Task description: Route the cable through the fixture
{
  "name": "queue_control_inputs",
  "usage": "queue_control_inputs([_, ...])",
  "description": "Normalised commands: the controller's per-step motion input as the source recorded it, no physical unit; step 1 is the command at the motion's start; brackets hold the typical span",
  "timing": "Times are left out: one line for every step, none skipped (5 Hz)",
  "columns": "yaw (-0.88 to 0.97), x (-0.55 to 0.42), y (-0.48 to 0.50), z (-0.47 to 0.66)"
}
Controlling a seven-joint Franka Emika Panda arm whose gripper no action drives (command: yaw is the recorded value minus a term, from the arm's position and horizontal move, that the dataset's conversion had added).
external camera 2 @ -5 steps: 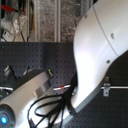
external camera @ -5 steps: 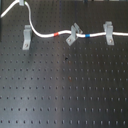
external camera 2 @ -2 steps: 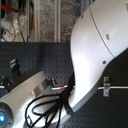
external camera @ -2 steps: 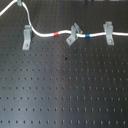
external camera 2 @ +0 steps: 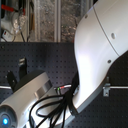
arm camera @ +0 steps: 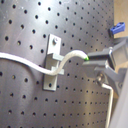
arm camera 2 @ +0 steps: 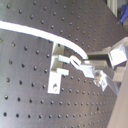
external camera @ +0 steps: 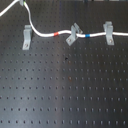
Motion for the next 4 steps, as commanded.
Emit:
queue_control_inputs([0.56, 0.014, 0.010, -0.43])
queue_control_inputs([0.24, 0.000, 0.000, 0.01])
queue_control_inputs([0.13, 0.046, -0.050, 0.26])
queue_control_inputs([0.16, 0.037, -0.041, 0.20])
